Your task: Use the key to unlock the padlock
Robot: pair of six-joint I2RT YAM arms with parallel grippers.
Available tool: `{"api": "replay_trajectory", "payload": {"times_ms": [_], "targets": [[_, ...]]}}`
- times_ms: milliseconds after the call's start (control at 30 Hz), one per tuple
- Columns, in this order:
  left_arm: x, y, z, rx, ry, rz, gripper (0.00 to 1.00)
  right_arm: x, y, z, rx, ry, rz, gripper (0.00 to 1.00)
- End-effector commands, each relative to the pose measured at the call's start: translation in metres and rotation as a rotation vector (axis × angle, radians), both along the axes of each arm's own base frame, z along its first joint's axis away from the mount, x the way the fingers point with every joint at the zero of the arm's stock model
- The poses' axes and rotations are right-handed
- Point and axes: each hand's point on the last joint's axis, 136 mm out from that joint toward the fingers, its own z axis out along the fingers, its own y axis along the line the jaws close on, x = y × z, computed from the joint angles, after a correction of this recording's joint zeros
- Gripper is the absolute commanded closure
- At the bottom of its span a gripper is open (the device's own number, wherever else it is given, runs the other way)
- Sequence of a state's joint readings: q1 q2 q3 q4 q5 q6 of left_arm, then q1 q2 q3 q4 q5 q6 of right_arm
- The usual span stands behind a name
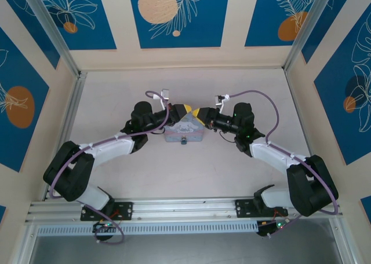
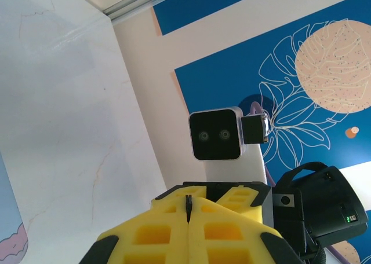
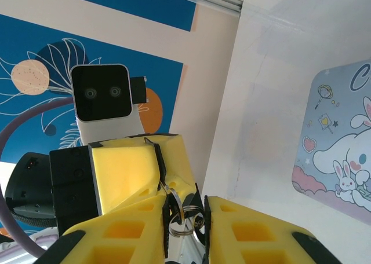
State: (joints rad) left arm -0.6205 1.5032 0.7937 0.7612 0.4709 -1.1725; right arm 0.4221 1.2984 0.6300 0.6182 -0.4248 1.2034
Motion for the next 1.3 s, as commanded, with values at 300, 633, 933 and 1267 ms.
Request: {"api": "replay_trajectory", "payload": {"times_ms": [300,633,933,1267], "targets": [[-0.002,-0.006,0.009,-0.011,-0.029,-0.017,1.0,0.001,-0.004,0.011,0.023,-0.036,0.002,0.76],[-0.002,-0.007,0.008,-0.01,-0.028,-0.02,1.0,0.0,-0.002,0.013,0.029,-0.042,0.013,0.8],[-0.003,-0.008,0.007,-0.009,-0.026,-0.021,1.0,-0.001,-0.002,0.015,0.035,-0.051,0.02,0.88],[-0.003,-0.009,0.006,-0.007,-0.023,-0.026,1.0,-0.001,-0.001,0.018,0.045,-0.063,0.031,0.99]]}}
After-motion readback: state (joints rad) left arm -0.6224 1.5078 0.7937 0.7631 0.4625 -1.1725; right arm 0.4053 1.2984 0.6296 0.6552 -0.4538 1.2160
